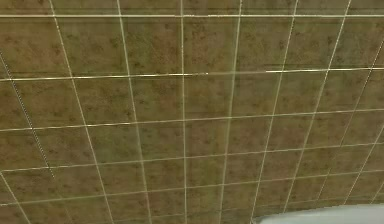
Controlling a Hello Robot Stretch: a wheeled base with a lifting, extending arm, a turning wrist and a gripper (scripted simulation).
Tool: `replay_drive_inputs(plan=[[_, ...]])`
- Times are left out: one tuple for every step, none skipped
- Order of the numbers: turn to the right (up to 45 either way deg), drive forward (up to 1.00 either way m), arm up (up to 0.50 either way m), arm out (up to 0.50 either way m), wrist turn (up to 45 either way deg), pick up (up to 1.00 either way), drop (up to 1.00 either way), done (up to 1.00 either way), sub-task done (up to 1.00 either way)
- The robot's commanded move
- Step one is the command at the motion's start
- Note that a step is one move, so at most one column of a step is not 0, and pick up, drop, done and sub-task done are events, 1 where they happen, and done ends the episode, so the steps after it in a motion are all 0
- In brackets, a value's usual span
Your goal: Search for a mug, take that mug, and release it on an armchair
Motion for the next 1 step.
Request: replay_drive_inputs(plan=[[0.0,0.00,0.10,0.00,0.0,0.00,0.00,0.00,0.00]])
